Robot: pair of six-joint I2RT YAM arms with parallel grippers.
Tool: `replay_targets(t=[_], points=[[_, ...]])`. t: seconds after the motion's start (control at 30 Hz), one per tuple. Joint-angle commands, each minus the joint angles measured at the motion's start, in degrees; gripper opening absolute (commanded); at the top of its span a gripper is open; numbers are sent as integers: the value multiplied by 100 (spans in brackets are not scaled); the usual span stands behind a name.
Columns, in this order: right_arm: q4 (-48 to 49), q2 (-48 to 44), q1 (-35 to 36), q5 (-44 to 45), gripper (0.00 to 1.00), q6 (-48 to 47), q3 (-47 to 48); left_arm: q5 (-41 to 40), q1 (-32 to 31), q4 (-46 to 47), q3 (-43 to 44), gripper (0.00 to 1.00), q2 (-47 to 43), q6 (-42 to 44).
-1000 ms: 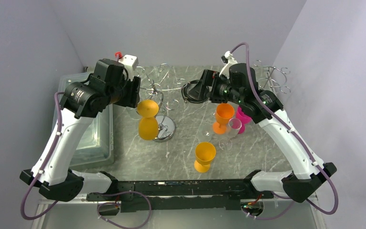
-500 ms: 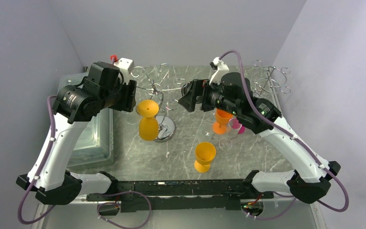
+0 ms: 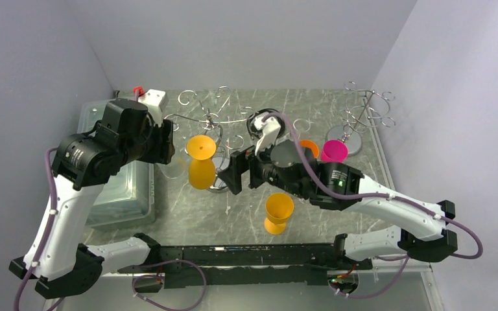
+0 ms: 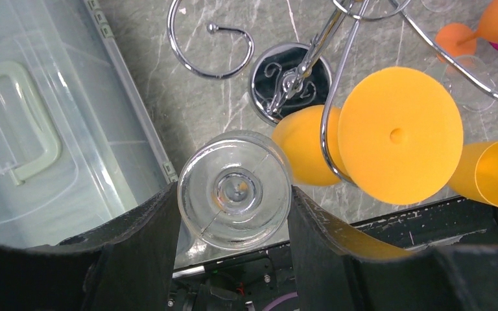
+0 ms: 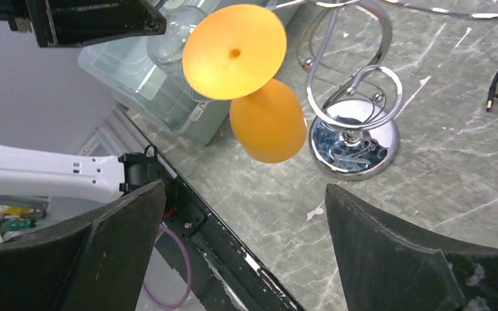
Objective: Take the wine glass off the wine glass rack
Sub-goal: Place the wine glass at the center of the board.
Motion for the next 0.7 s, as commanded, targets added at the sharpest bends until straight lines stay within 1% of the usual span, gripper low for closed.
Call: replay_targets(t=[0.0,0.17,0.33,0.43,0.67], points=[[518,9,462,816,94,-90,-189,-81,-22,124,-142,20,-299,-218],[761,132,1057,1237,92,-116,-342,-48,-15,84,-365,19,-512,-295],[1049,640,1550,1549,92,-247,-202,-34,-21,-20,-416,19,-692,-323],[1200,1021,1694,1575,92,-340,-37,-10,-21,-68,-451,19,-790,-340],[1880,1758,1846,1712,93,-716,192,97,-21,-154,-498,19,-976,-384]])
